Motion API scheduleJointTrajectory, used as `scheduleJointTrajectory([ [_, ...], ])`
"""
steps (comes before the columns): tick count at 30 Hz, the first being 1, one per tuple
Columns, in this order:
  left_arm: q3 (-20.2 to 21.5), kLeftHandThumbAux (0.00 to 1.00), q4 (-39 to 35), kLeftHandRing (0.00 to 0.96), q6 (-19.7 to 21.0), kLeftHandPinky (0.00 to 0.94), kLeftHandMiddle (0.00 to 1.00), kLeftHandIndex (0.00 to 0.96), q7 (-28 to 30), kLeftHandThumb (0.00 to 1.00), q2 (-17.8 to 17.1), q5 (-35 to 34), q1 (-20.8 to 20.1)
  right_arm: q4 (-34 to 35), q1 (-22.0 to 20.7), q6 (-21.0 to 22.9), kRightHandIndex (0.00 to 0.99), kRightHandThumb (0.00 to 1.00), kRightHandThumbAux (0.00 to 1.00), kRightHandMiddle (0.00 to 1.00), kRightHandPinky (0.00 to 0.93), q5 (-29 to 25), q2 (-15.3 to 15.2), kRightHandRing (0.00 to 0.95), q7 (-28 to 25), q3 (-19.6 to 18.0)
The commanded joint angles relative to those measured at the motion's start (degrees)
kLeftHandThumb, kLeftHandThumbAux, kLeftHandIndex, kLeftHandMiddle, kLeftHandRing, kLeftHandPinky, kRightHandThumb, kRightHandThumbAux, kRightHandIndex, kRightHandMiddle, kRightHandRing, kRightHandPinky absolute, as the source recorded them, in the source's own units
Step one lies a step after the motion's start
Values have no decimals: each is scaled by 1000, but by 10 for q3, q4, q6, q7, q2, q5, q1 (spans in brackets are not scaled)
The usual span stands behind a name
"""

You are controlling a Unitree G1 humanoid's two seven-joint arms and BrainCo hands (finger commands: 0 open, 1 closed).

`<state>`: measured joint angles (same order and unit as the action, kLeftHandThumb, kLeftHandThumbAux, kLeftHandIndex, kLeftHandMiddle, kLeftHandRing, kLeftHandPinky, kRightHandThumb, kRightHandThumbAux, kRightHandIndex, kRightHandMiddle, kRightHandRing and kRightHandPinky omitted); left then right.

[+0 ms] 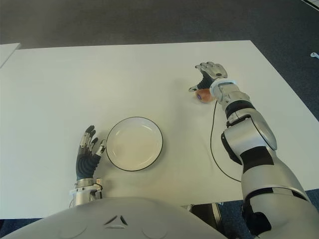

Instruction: Put the apples into the plate.

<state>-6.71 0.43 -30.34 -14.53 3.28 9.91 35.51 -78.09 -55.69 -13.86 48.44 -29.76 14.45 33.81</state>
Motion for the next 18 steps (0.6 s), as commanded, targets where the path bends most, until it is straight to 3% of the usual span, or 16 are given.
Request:
scheduleJointTrajectory([
  [1, 10, 684, 30, 24, -10, 26, 42, 112, 16, 0, -1, -27, -8, -2, 18, 9, 0, 107, 461, 9, 22, -17, 6, 0, -11, -10],
  [18, 11, 652, 16, 27, -11, 41, 39, 109, 26, 0, -1, -15, 5, -6, 50, 37, 1, 129, 476, 29, 46, -42, 11, 17, -22, -29],
])
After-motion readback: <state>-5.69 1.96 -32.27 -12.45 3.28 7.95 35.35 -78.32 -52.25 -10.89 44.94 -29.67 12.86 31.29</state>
